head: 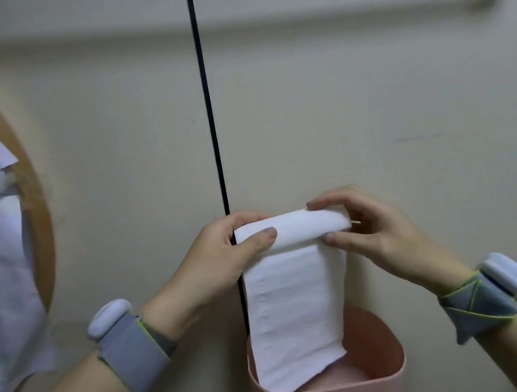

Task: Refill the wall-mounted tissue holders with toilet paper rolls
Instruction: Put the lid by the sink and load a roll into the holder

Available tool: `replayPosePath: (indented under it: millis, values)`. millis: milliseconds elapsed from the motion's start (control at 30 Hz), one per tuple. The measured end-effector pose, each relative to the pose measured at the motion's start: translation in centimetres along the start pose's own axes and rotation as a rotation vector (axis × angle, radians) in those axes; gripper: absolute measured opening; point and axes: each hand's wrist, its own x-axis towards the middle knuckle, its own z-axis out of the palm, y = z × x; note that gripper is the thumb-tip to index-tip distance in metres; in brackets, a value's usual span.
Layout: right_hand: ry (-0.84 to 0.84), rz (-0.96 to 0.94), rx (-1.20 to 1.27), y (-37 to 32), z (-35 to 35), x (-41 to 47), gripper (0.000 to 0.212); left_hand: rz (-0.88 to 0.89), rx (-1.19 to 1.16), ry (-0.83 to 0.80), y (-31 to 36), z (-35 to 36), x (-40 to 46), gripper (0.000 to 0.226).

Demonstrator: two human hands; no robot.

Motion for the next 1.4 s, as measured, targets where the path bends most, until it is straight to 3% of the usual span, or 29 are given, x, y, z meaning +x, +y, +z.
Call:
replayPosePath:
  millis: [67,167,267,333,433,533,667,800,900,1034,1134,1234,1300,1400]
  values:
    - [0.029,0.019,0.021,0.2,0.1,0.0,0.031,0.037,0.007,0.002,0.2,0.0,-0.2,0.026]
    - [0.090,0.063,0.041,0.0,0.3,0.2,0.021,0.213,0.262,0.042,0.6,-0.5,-0.4,0.038]
    - [0.139,0.123,0.050,-0.2,0.5,0.5,0.031,0.476,0.562,0.080,0.9,-0.7,-0.6,0.036]
    - [0.137,0.152,0.050,-0.3,0.6,0.6,0.031,0.541,0.604,0.100,0.9,-0.6,-0.6,0.033]
    - [0.110,0.131,0.060,-0.7,0.2,0.4,0.020,0.369,0.413,0.124,0.5,-0.3,-0.2,0.028]
    - [0.007,0.073,-0.001,-1.1,-0.5,0.1,0.046,0.154,0.088,0.067,0.3,-0.1,0.3,0.021]
    - [0.014,0.016,-0.103,-1.5,-0.7,0.3,0.036,0.087,-0.036,-0.013,0.5,-0.1,0.7,0.018]
    - [0.057,0.068,-0.066,-1.9,-0.9,0.4,0.024,0.381,0.439,0.014,1.4,-0.4,0.7,0.031]
    - [0.073,0.100,-0.105,-2.0,-1.0,0.3,0.033,0.643,0.726,0.055,1.8,-0.6,0.7,0.032]
    - [0.072,0.123,-0.114,-2.3,-1.1,0.8,0.028,0.773,0.893,0.123,1.8,-0.9,1.3,0.029]
    - [0.173,0.006,-0.311,-2.5,-1.6,0.8,0.014,0.888,1.031,0.245,1.3,-0.8,2.1,0.027]
    - [0.282,-0.103,-0.440,-2.9,-2.6,0.3,0.015,0.946,1.141,0.350,0.3,-0.7,3.0,0.024]
    - [0.167,-0.046,-0.306,-3.0,-2.7,-0.3,0.013,0.960,1.152,0.364,-0.4,-0.6,3.5,0.023]
    - [-0.142,0.112,-0.230,-2.5,-1.2,-1.1,0.014,0.973,1.150,0.359,-1.3,-0.4,3.8,0.023]
